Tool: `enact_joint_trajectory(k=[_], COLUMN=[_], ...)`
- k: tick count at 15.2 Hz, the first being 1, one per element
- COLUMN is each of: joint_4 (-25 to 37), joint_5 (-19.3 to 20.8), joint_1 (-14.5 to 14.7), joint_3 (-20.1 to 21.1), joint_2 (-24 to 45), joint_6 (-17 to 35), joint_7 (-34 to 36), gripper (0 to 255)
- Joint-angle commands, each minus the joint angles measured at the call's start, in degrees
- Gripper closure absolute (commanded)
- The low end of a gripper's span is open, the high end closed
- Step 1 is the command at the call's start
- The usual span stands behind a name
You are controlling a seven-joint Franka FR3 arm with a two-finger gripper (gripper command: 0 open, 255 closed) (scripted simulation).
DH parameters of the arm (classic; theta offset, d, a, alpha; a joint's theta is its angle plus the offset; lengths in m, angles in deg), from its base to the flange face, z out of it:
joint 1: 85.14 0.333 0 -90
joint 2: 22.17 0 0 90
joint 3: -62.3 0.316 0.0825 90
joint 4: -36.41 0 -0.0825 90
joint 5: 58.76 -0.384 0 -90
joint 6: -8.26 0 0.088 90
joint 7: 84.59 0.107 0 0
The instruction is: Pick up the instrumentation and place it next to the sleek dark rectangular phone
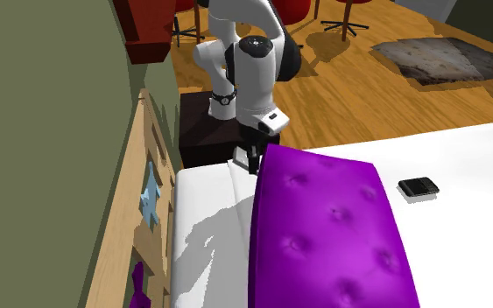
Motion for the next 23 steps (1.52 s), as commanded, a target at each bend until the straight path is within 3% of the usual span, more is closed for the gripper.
enact_joint_trajectory(k=[1, 12, 23], joint_4=[-1.6, -2.0, 6.4], joint_5=[0.4, 1.9, 3.0], joint_1=[1.8, 10.8, 19.3], joint_3=[0.8, 5.4, 9.7], joint_2=[-0.9, -1.5, 4.1], joint_6=[0.6, 0.6, -2.2], joint_7=[2.5, 16.5, 29.7], gripper=[255, 255, 255])
